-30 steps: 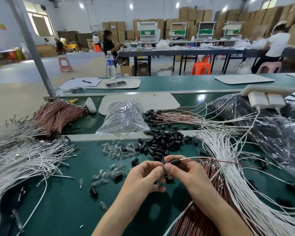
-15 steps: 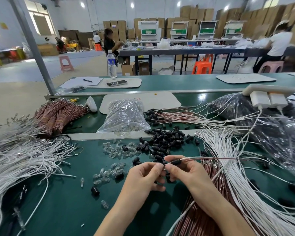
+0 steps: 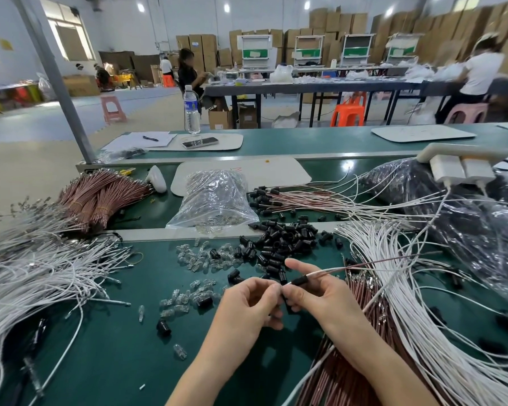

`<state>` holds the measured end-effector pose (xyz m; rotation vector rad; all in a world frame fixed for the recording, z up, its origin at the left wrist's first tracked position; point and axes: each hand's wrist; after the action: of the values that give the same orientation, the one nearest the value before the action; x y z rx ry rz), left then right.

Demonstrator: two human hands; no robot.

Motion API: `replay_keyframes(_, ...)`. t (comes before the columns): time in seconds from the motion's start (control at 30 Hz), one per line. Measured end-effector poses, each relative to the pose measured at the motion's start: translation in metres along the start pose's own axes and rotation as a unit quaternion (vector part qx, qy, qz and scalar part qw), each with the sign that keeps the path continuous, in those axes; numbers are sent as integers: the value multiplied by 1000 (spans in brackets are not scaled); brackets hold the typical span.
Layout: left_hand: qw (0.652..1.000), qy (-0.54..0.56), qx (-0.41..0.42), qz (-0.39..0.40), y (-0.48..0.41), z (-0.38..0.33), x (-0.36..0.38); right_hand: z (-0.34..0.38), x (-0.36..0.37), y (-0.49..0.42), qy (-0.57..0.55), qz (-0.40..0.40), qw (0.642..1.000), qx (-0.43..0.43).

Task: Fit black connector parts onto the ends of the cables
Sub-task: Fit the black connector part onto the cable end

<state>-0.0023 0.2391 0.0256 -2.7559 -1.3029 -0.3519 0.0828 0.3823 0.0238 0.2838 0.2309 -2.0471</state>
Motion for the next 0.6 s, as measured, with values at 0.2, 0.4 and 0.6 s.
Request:
replay_keyframes(0.2,996,-85,37,-7,1,4,-3,2,1,1,-34,-3,999,2)
replay_keyframes(0.4,993,-109,47,-6,3,3,-2,2,0,2,-39,-1,999,6)
replay_keyframes(0.6,992,-113,56,5,4,2,-2,3,-1,2,-29,0,1000,-3)
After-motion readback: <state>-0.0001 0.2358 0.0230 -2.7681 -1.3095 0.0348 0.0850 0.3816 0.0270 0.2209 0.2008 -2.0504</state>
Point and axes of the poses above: each hand's wrist, its own y-axis away from the middle knuckle, its own x-axis out of the palm, z = x × y, and after that the axes turned 13 degrees about y, right-handed
